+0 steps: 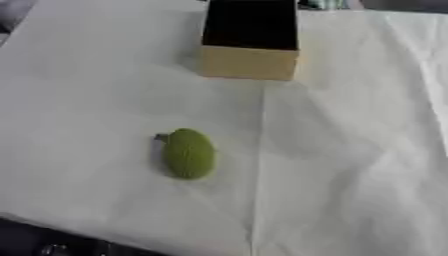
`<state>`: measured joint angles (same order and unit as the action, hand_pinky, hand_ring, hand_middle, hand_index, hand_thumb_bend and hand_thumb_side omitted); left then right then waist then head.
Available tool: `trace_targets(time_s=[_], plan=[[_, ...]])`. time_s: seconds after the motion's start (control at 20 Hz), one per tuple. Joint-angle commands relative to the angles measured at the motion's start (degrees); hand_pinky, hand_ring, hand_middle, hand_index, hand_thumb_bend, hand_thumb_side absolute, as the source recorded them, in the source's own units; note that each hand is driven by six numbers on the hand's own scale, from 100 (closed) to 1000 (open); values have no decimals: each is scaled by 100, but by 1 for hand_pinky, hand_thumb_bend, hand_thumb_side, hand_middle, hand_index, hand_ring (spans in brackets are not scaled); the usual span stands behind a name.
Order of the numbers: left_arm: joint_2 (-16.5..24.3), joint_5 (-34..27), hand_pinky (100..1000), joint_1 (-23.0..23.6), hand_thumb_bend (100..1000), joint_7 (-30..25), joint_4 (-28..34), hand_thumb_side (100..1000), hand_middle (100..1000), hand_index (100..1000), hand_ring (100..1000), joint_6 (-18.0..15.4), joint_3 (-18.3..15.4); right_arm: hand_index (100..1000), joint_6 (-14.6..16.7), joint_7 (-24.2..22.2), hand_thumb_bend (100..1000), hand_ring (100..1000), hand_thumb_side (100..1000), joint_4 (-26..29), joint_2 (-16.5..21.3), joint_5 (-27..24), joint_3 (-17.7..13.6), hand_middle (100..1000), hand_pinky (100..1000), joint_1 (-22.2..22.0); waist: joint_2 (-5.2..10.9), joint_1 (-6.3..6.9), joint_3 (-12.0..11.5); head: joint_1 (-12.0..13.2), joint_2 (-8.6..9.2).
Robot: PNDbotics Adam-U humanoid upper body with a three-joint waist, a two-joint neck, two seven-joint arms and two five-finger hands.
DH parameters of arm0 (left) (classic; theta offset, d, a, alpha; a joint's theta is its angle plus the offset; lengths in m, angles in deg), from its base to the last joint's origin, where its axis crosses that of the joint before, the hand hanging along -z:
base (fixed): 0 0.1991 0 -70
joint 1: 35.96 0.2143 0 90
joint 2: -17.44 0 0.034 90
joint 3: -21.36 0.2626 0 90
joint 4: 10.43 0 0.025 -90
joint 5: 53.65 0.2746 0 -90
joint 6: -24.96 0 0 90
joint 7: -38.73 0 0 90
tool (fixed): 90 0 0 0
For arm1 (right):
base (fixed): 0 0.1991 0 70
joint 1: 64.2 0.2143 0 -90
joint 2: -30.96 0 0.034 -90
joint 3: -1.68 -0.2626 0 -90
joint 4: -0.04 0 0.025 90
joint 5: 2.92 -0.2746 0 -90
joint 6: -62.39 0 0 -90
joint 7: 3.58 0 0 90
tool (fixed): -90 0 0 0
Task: Pick up objects on the table and place them in the box.
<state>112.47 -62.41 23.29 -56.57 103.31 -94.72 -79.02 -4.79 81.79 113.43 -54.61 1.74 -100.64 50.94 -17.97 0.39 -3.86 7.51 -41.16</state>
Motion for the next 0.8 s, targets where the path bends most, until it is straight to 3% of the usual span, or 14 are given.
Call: trace_targets(time_s=[0.05, 0.15, 0.5, 0.55, 0.8], plan=[[97, -192, 638, -16, 461, -81, 85, 300, 524, 657, 568, -15, -99, 791, 8, 5, 100, 891, 207, 120, 96, -12, -41, 608, 884, 40, 116, 3, 2, -177, 157], [133, -198, 632, 57, 472, -119, 85, 301, 523, 643, 566, 5, -142, 791, 8, 14, 100, 890, 206, 120, 100, -9, -47, 608, 883, 44, 114, 6, 1, -310, 205], [423, 145, 612, 362, 456, -36, 85, 326, 540, 727, 580, 74, -261, 791, 19, 38, 100, 886, 200, 120, 141, 7, -53, 609, 881, 56, 117, 28, -3, -849, 283], [490, 234, 613, 399, 444, -36, 79, 313, 551, 739, 591, 82, -247, 791, 21, 39, 100, 885, 201, 120, 150, 8, -50, 609, 881, 58, 117, 35, 0, -893, 285], [961, 764, 632, 422, 415, -282, -233, 414, 596, 796, 645, -5, 28, 791, 34, 39, 100, 883, 195, 120, 202, 17, -38, 609, 879, 64, 110, 71, 31, -952, 265]])
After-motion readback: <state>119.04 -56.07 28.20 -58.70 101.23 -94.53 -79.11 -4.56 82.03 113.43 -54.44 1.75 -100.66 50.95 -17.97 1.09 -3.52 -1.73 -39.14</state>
